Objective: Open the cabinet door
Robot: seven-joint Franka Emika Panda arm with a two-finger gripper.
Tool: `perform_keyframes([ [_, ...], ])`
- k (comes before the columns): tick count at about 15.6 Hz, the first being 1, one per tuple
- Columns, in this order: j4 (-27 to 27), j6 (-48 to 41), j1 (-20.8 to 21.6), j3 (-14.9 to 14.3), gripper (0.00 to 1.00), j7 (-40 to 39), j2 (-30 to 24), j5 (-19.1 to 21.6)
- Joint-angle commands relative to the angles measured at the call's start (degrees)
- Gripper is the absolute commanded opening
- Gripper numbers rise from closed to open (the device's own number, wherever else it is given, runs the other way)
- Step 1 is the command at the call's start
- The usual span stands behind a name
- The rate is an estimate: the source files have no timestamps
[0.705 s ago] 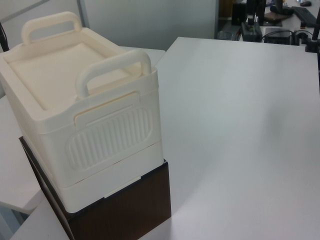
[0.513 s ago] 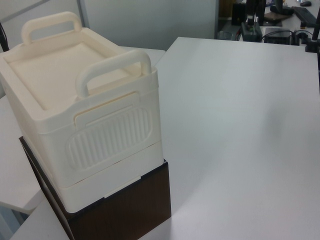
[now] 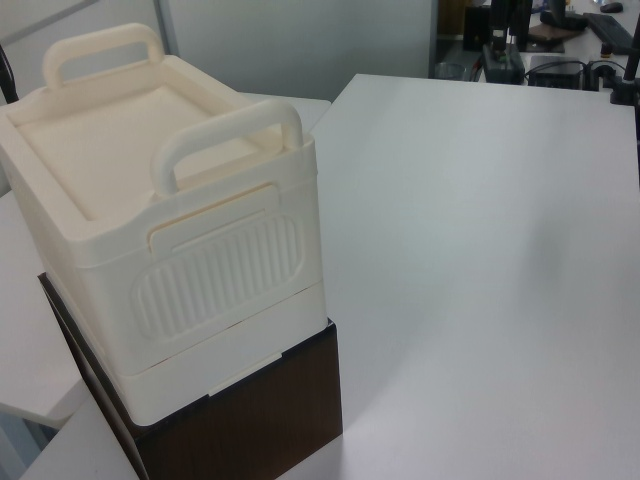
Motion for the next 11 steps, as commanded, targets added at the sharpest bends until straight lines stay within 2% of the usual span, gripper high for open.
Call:
perform_keyframes([
  [1, 0.1, -0.5, 0.4, -0.6, 1.0, -1.0, 0.0, 1.2],
  [8, 0.1, -0.3, 0.6, 0.0, 1.0, -2.8, 1.0, 1.5],
  [11, 0.1, -0.4, 2.4, 0.0, 1.0, -2.4, 2.3, 1.5],
])
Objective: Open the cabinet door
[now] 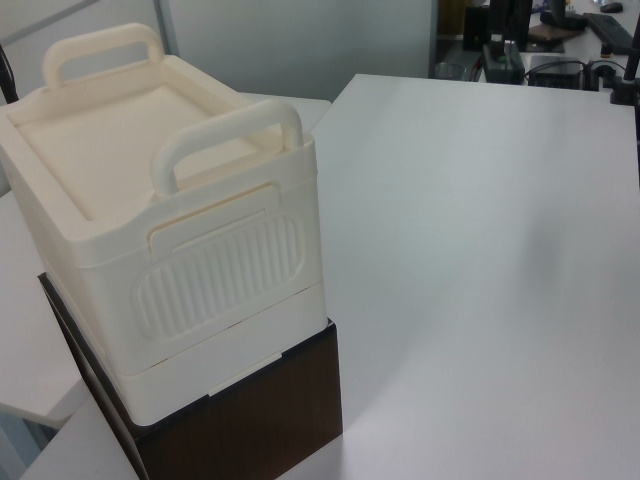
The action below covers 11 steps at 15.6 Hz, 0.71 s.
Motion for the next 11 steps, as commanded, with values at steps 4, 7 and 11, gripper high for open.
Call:
perform_keyframes([
  [4, 0.6, -0.2, 3.3, -0.2, 1.0, -3.1, 2.6, 4.0],
  [7, 2.5, -0.1, 4.4, -0.2, 1.0, -8.8, 3.6, 9.1],
  [11, 4.3, 0.1, 9.5, -0.1, 1.0, -14.7, 3.8, 11.6],
])
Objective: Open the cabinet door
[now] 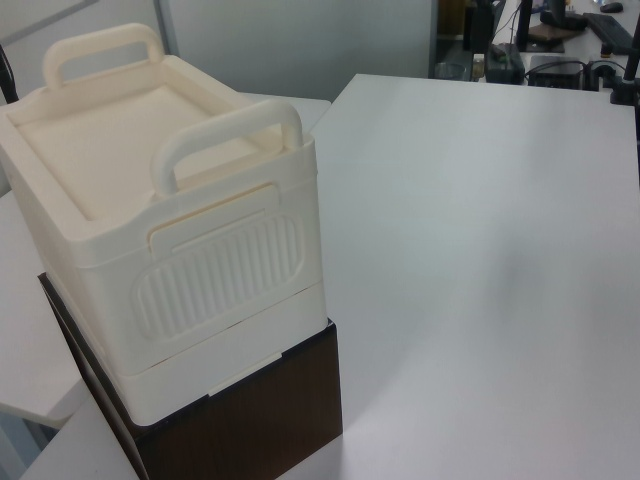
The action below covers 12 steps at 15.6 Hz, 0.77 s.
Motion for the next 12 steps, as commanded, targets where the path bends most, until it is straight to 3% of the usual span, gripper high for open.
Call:
perform_keyframes([
  [1, 3.4, 0.7, 5.8, -0.5, 1.0, -5.1, 0.7, 1.4],
  [5, 3.7, 8.5, 13.3, -0.6, 1.0, -5.6, 1.3, 0.4],
  [12, 3.8, 21.8, 27.0, -0.7, 1.0, -5.3, 7.1, -5.6],
])
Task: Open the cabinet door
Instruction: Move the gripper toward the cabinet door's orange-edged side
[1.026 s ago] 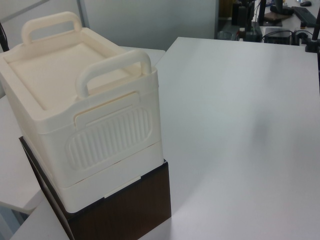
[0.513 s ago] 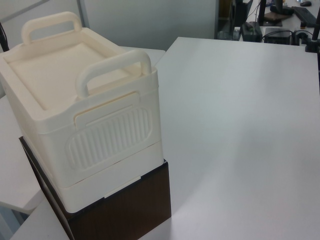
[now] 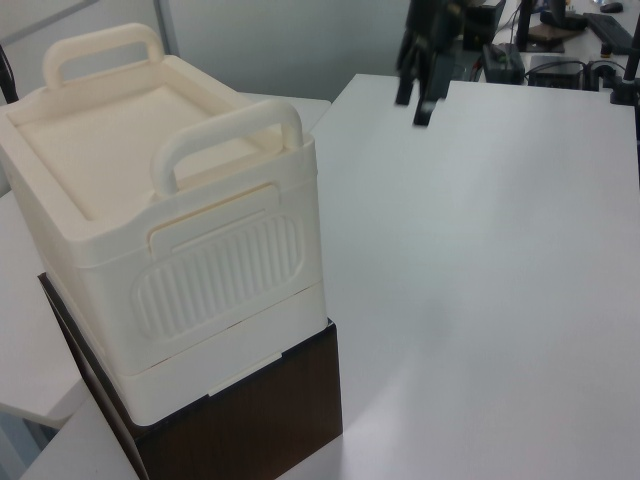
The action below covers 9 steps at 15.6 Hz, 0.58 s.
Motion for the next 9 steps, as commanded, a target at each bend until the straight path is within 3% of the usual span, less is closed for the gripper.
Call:
perform_keyframes([
  [1, 0.9, 6.4, 6.8, -1.1, 1.0, -1.5, 2.5, -2.6],
  [9, 5.3, 19.8, 11.8, -1.0, 1.0, 2.0, 8.3, -3.7],
])
